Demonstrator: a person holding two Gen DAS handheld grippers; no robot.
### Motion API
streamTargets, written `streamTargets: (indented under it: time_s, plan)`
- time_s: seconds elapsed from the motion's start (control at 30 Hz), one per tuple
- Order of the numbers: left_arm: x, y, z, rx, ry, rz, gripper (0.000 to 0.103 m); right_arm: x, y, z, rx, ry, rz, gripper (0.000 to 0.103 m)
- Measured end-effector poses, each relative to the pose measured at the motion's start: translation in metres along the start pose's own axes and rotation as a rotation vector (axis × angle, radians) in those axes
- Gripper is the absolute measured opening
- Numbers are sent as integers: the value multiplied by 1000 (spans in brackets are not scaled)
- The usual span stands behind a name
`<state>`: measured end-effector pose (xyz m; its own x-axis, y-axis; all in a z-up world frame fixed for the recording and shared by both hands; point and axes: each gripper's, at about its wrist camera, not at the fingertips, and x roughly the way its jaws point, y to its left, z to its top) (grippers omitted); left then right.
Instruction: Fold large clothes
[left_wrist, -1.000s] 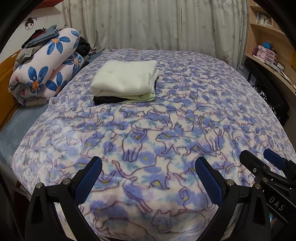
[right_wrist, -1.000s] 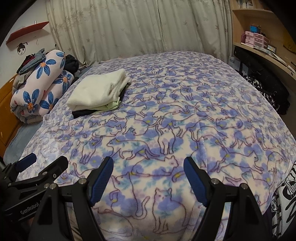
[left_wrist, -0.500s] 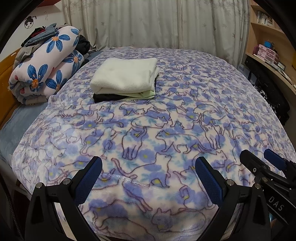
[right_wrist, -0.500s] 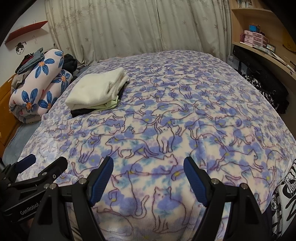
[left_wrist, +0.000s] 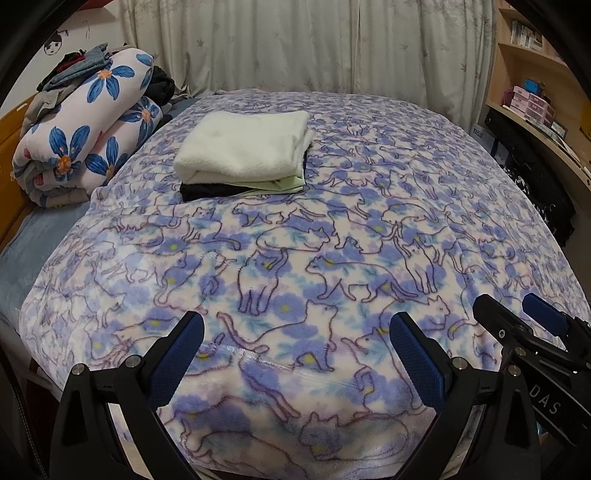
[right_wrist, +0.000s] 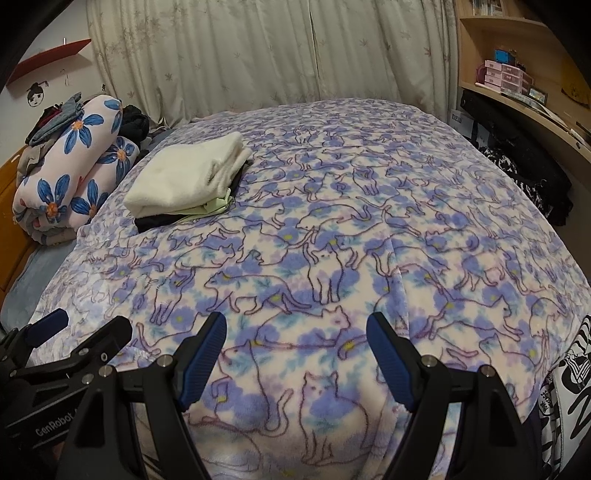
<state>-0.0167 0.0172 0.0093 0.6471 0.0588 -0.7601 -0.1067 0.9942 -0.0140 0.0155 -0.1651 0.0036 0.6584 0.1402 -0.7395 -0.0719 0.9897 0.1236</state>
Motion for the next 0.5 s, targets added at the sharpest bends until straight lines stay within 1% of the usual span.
streamTargets:
  time_s: [0.5]
  plan:
    - [3,9,1,-4,14,-5,100,3,1,2,-4,7,-7,78]
